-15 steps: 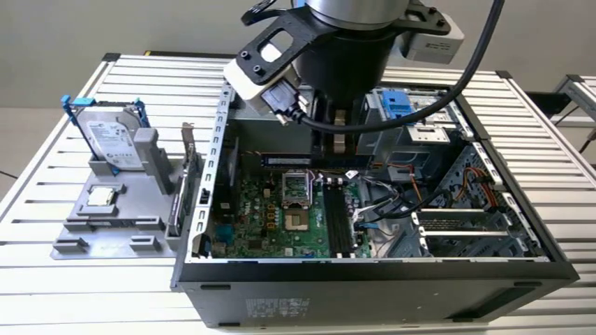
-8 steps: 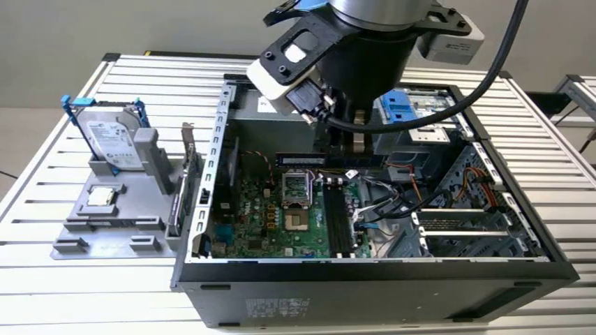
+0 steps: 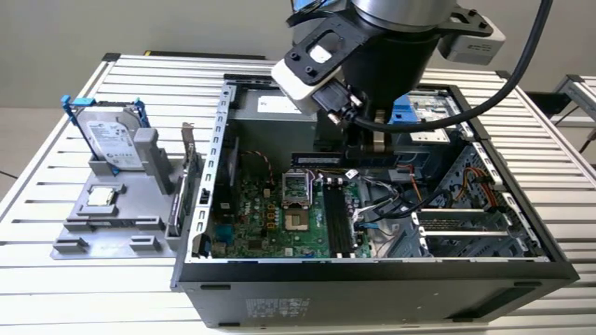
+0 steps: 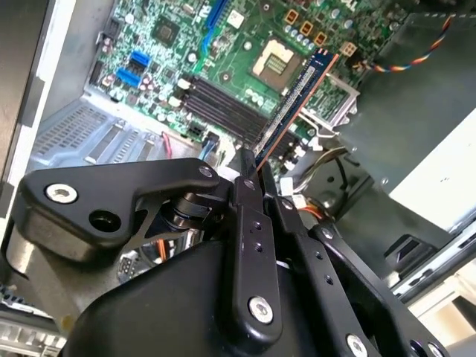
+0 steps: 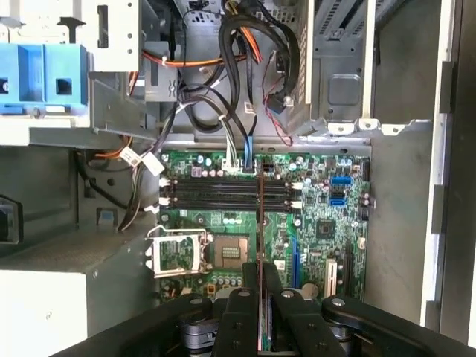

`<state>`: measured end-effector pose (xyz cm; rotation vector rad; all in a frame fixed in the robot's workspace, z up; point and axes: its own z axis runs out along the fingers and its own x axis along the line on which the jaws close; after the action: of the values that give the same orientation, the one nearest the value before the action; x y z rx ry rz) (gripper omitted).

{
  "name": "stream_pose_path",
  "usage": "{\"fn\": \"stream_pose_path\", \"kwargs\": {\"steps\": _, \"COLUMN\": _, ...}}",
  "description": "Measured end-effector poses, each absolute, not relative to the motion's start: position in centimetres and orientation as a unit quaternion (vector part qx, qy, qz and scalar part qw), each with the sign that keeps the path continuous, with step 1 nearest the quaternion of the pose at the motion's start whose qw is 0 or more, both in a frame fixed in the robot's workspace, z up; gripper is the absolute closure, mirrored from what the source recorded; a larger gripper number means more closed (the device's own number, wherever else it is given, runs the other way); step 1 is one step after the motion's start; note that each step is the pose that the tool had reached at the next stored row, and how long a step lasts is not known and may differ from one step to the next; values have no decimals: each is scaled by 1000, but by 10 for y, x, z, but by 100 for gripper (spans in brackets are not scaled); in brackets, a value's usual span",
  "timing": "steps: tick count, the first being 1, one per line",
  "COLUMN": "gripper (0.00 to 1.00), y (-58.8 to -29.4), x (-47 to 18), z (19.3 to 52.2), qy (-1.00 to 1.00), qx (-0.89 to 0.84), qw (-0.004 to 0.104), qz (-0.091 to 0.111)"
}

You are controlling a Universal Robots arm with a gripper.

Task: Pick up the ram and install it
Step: 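Pick up the ram and move it above insertion slot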

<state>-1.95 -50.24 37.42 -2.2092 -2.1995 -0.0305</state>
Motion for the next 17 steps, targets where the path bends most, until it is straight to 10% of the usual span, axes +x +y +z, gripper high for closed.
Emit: {"fn": "stream_pose_path", "kwargs": {"steps": 17, "gripper": 100, "y": -502, "x": -2, "z": 374, "qy": -704, "qx": -710, "qw": 12, "qz": -10}}
